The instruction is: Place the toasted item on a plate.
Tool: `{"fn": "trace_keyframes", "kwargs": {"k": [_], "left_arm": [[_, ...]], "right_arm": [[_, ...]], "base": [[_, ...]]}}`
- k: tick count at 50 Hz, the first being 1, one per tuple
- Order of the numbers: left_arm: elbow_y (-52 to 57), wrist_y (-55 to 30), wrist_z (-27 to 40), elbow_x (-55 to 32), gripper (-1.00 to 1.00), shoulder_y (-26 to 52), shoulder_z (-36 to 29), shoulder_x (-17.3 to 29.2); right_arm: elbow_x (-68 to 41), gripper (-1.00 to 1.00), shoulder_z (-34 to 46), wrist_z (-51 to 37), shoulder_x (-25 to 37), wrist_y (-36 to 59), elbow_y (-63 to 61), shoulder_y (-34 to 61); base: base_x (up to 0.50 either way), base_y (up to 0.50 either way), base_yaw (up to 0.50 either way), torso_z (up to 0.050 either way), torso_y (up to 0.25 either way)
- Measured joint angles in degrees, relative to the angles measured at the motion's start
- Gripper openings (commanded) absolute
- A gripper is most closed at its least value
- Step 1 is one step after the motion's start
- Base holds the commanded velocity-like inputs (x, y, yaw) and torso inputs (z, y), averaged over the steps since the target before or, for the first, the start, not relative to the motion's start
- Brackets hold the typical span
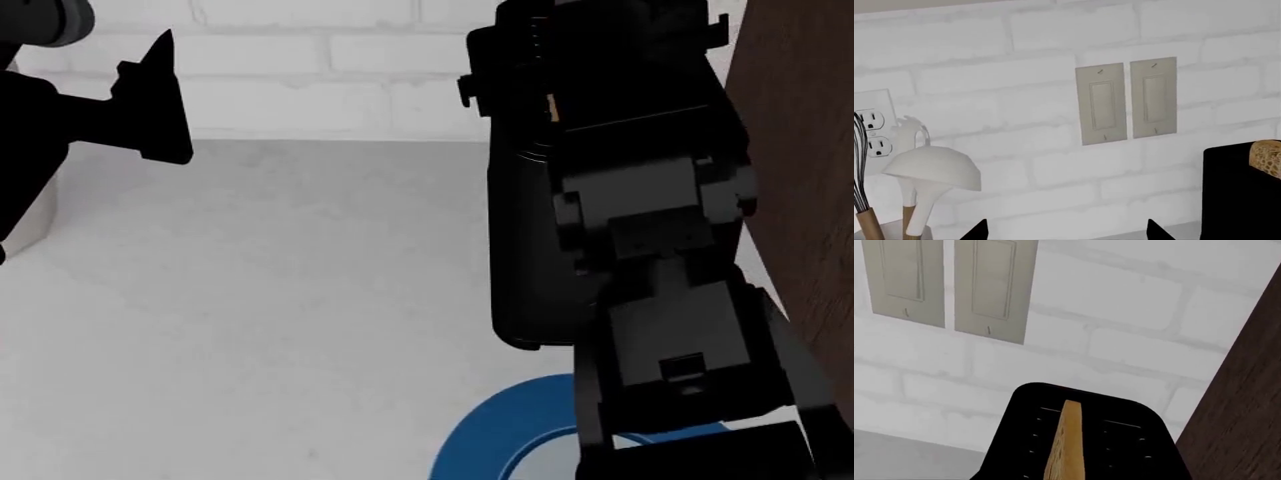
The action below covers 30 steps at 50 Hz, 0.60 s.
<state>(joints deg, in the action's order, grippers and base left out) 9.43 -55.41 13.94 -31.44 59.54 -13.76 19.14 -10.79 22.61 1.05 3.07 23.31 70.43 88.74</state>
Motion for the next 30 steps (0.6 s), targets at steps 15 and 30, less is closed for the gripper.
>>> {"fn": "trace_keyframes", "kwargs": {"k": [15,30], "left_arm": [[-0.2,0.2,0.2,-0.2,1.0,-0.1,0.0,0.1],[0.1,-0.1,0.5,-0.6,1.0,0.0,-0.1,0.2]], "right_arm": [[1.1,-1.0,-0.7,-0.1,-0.4,0.3,0.9,0.1],[0.8,-1.0,-1.3,-0.5,0.6,3.8,-4.0,-0.9]], "base": [[0.0,0.0,0.0,0.0,0.0],[0.0,0.0,0.0,0.0,0.0]]}}
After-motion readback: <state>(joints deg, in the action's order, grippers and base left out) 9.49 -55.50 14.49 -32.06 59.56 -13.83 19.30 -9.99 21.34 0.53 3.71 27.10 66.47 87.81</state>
